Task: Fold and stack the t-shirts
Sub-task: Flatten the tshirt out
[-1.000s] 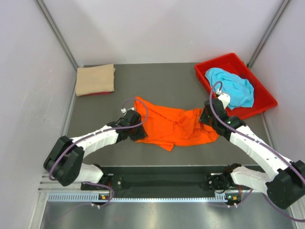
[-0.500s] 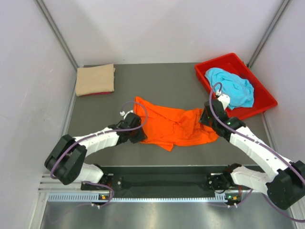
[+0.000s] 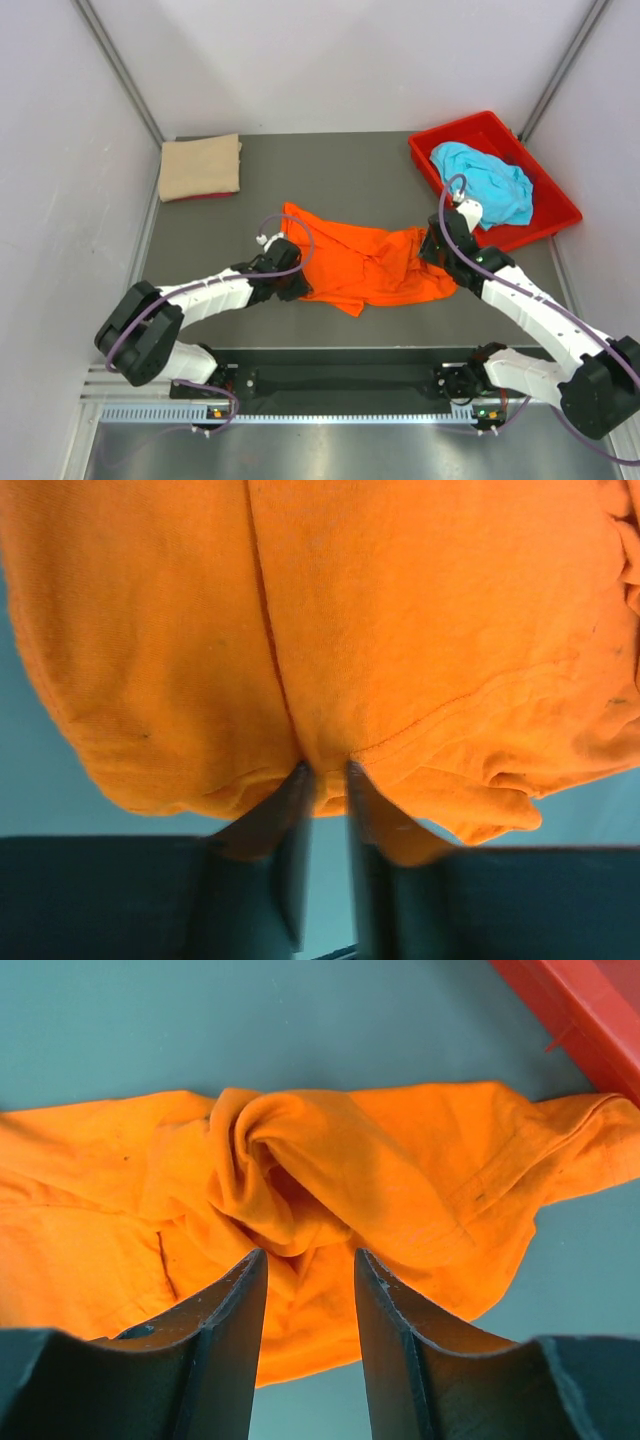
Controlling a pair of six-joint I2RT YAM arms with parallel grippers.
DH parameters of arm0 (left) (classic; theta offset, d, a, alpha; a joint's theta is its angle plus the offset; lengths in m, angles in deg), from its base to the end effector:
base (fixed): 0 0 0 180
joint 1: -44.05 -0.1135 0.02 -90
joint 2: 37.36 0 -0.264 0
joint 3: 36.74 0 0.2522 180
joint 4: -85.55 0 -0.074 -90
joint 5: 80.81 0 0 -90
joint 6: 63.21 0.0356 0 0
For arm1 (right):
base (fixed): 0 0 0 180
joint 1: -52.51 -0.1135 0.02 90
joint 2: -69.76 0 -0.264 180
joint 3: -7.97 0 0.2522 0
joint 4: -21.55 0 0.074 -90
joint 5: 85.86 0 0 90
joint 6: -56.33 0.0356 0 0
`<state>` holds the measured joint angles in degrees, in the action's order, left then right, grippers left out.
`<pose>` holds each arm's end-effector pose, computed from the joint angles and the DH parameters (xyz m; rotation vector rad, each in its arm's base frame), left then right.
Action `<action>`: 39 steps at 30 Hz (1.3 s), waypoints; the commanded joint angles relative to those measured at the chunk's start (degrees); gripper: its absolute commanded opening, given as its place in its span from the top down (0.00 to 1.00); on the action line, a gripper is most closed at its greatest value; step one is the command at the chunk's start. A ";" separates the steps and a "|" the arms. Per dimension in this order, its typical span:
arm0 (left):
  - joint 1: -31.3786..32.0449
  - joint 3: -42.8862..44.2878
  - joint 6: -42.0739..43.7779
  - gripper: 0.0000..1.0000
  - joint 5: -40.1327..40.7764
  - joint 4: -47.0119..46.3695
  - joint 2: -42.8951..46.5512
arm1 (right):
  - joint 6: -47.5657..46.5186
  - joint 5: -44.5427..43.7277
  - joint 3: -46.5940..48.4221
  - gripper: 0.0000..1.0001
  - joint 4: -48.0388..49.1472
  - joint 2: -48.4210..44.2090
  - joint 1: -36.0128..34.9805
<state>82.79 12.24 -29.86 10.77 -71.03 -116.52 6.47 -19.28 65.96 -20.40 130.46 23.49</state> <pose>0.1983 -0.1578 0.1578 -0.4207 2.5934 -0.6145 0.1980 0.0937 0.2568 0.4151 2.2381 0.1506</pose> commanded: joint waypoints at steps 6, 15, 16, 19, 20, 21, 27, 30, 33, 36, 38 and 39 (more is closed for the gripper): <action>0.37 2.74 -0.14 0.98 3.24 -0.09 1.01 | 17.50 -5.93 -2.39 0.56 -3.19 -4.36 0.80; -4.62 16.19 7.59 1.00 9.93 12.67 7.16 | 31.84 -5.59 -7.75 0.56 -7.15 -6.47 4.05; -5.86 16.89 8.21 1.00 9.23 13.89 7.61 | 31.93 -5.15 -8.27 0.54 -5.84 -6.74 4.05; -12.16 19.44 10.66 1.00 6.17 15.57 9.72 | 31.32 -5.23 -9.77 0.50 -3.38 -6.66 4.14; -13.76 20.58 11.28 1.00 5.37 16.62 10.24 | 30.88 -5.75 -10.38 0.50 -2.85 -6.57 4.23; -16.48 21.28 11.90 1.00 5.18 17.41 11.47 | 30.44 -5.93 -10.74 0.49 -2.06 -6.13 4.32; -20.45 27.79 18.05 1.00 11.24 24.00 15.87 | 25.78 -7.52 -14.08 0.49 6.11 -3.59 4.41; -21.25 29.81 19.11 1.00 11.51 26.02 16.40 | 24.29 -7.34 -15.31 0.50 11.74 -0.96 4.41; -21.69 30.26 19.81 1.00 12.12 27.26 17.10 | 24.02 -7.52 -14.44 0.50 12.54 2.82 4.41; -22.13 29.99 20.25 1.00 11.87 27.44 17.80 | 23.93 -8.31 -13.47 0.52 13.15 6.07 4.32; -22.22 29.82 20.08 1.00 11.16 27.44 17.89 | 23.93 -8.92 -13.47 0.59 13.85 8.01 4.49; -22.22 29.64 19.99 1.00 10.38 27.35 17.81 | 23.76 -9.19 -13.47 0.76 14.29 8.46 4.41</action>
<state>61.04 40.85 -11.17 21.20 -44.41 -100.08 30.86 -25.88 50.97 -9.97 137.41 27.56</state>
